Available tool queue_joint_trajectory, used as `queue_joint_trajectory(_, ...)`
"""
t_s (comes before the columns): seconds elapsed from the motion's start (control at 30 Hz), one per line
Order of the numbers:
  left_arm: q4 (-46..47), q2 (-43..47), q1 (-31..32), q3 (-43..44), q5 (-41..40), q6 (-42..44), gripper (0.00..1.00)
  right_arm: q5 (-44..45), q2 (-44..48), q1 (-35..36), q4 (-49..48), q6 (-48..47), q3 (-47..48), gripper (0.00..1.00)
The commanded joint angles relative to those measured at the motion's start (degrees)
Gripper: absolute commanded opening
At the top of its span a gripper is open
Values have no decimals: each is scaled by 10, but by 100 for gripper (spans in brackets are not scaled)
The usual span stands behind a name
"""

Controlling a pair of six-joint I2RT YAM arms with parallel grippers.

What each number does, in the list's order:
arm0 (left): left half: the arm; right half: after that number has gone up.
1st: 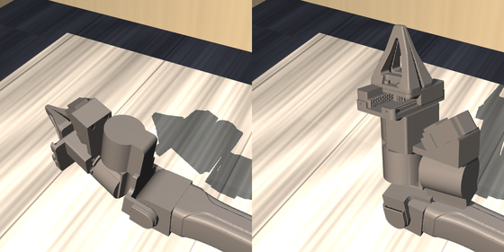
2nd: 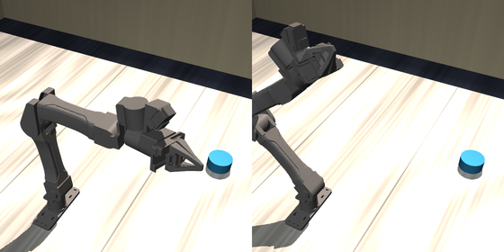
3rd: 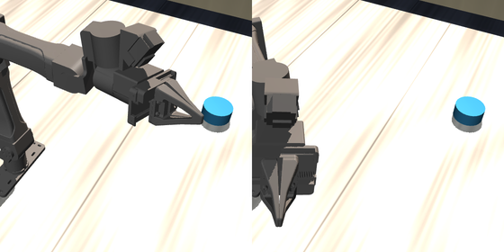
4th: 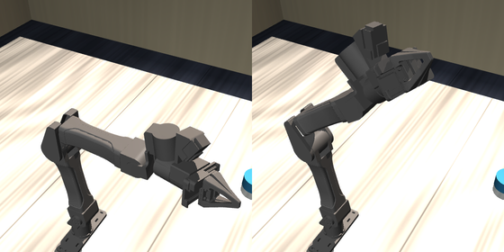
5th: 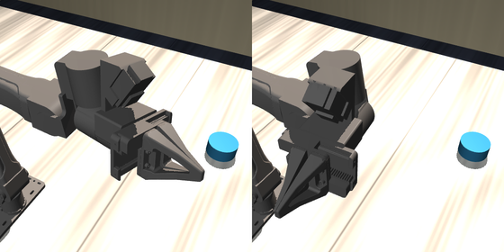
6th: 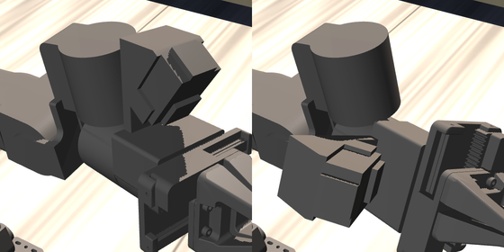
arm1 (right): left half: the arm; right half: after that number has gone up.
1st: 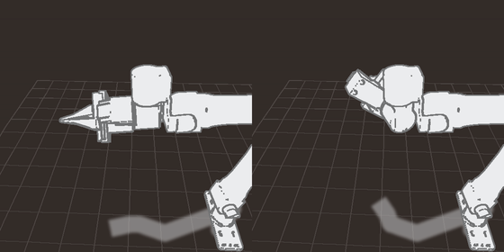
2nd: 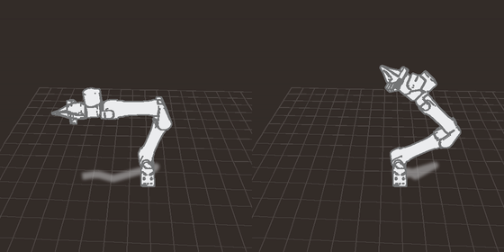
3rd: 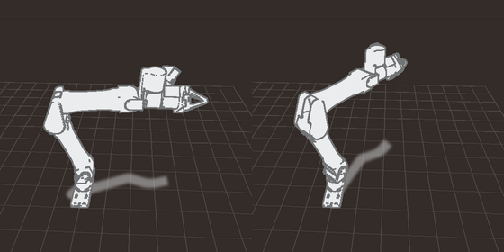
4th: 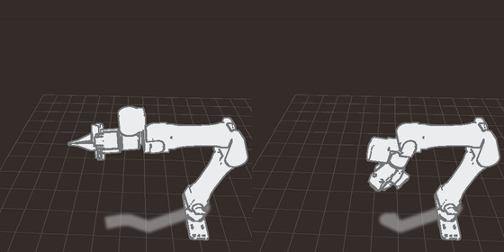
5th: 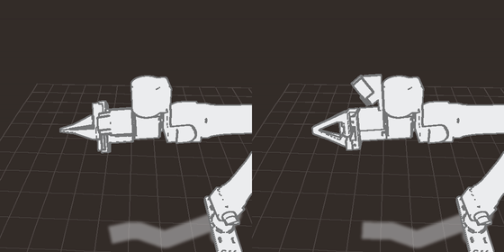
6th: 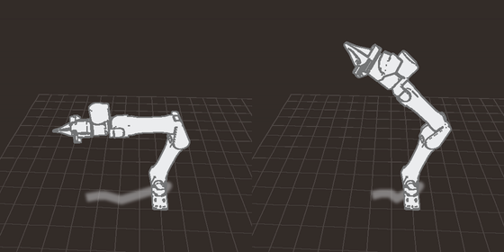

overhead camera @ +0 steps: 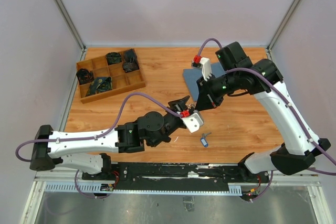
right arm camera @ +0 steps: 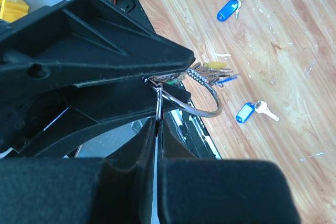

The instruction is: Put the keys on the keyring

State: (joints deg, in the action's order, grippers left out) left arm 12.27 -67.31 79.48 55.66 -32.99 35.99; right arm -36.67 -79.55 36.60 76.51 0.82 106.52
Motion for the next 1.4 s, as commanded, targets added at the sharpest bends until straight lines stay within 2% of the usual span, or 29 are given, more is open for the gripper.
queue_joint_trajectory(0.0,48,-6,14,2,-26,52,44,-18,12,-6,5,3,-6,1)
queue_joint_trajectory(0.17,63,-12,34,-1,-32,71,33,-9,12,-6,5,3,-8,1)
queue_joint_trajectory(0.33,83,-15,52,-15,-51,82,7,16,17,-6,1,5,-3,4)
queue_joint_trajectory(0.4,85,-14,56,-18,-55,78,1,25,21,-6,-3,7,-2,5)
queue_joint_trajectory(0.5,81,-12,60,-19,-57,68,0,32,30,-6,-15,11,-1,9)
queue_joint_trajectory(0.67,71,-4,61,-18,-70,32,0,83,62,-6,-53,26,-11,38)
queue_joint_trajectory(0.8,62,-3,60,-15,-95,-15,0,130,114,-6,-134,56,-60,48)
queue_joint_trajectory(0.9,30,-8,55,-2,-118,-68,1,165,174,-6,-216,96,-118,50)
queue_joint_trajectory(1.03,-26,-15,32,21,-115,-159,1,169,234,-5,-331,146,-199,47)
queue_joint_trajectory(1.2,-72,-14,3,42,-92,-243,1,144,258,-5,-393,187,-260,46)
queue_joint_trajectory(1.37,-87,-8,-12,49,-76,-284,0,114,260,-5,-428,211,-297,46)
